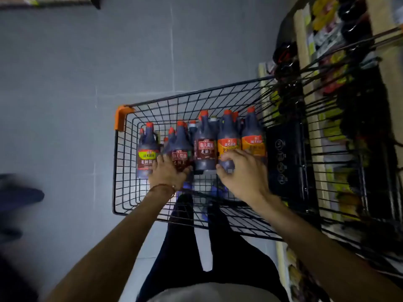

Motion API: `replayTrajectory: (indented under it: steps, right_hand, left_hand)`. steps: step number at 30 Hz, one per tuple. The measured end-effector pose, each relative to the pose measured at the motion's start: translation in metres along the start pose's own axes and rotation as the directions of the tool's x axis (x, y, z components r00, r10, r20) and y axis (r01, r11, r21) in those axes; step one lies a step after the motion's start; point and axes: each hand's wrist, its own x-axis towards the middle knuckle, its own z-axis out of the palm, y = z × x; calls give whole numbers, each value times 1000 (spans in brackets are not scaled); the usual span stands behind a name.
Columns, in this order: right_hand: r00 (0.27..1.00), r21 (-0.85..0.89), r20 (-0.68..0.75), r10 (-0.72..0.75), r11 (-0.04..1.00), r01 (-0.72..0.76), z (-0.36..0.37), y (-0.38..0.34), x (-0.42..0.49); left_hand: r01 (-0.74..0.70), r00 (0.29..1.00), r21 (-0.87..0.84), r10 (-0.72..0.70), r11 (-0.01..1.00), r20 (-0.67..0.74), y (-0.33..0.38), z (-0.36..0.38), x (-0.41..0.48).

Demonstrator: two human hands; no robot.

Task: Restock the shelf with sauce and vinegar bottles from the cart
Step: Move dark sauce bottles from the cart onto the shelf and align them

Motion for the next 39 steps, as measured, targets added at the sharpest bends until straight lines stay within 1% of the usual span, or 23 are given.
replayTrajectory:
  steps: [2, 4, 5, 6, 8, 10, 13, 15, 19, 21, 22, 23, 25, 27, 29, 31, 33, 36, 39]
  right_hand:
    - [1000, 14, 11, 12, 1000, -13, 6, 3, 8]
    - [999, 21, 33, 35, 999, -36, 14, 5, 12]
    - [999, 33, 27, 40, 999, -41, 19, 6, 13]
    - [999, 44, 15, 40, 998, -41, 22, 7, 15]
    - [999, 62, -22, 45, 997, -44, 29, 7, 18]
    - [999, 70, -26, 43, 997, -41, 36, 8, 23]
    - [995, 106, 36, 93, 990, -96, 46, 11, 32]
    - [987, 141, 83, 136, 979, -147, 54, 11, 39]
    - [958, 232, 188, 215, 938, -256, 74, 6, 56]
    - [938, 307, 234, 255, 896, -320, 89, 2, 69]
    - [923, 346, 238, 303, 861, -373, 98, 0, 76]
    - [898, 385, 236, 372, 812, -438, 105, -4, 83]
    - [848, 430, 180, 499, 735, -524, 121, -11, 94]
    - [816, 402, 126, 565, 723, -563, 133, -16, 101]
    - [796, 346, 105, 596, 728, -591, 141, -18, 107]
    - [779, 276, 98, 619, 735, -619, 143, -19, 112]
    - [767, 245, 111, 631, 731, -637, 143, -20, 116]
    - [769, 220, 108, 630, 739, -637, 145, -21, 119]
    - [799, 290, 96, 594, 751, -593, 149, -29, 112]
  left_hand:
    - [98, 994, -140, -91, 985, 60, 0, 10, 23]
    - [166, 984, -346, -132, 924, 121, -1, 22, 42]
    - [183, 982, -422, -144, 888, 122, 0, 30, 50]
    - [210, 977, -447, -169, 869, 130, 1, 36, 55]
    - [242, 970, -441, -200, 864, 141, 5, 36, 60]
    - [251, 968, -440, -215, 862, 131, 8, 33, 62]
    - [209, 978, -409, -183, 888, 102, -3, 38, 73]
    - [206, 979, -396, -186, 895, 89, -11, 39, 79]
    - [196, 980, -346, -175, 917, 91, -12, 17, 73]
    - [184, 983, -339, -171, 923, 70, -18, 7, 75]
    - [172, 985, -342, -163, 924, 57, -22, 4, 78]
    - [157, 987, -347, -154, 925, 38, -29, 3, 82]
    - [137, 989, -340, -149, 930, -7, -40, -1, 90]
    - [109, 992, -330, -123, 938, -22, -41, -13, 93]
    - [104, 994, -318, -110, 942, 0, -39, -23, 96]
    - [128, 992, -307, -127, 943, 24, -41, -26, 103]
    - [145, 989, -299, -137, 943, 48, -42, -28, 107]
    - [175, 984, -314, -157, 933, 83, -42, -30, 110]
    - [154, 986, -300, -127, 941, 105, -50, -27, 114]
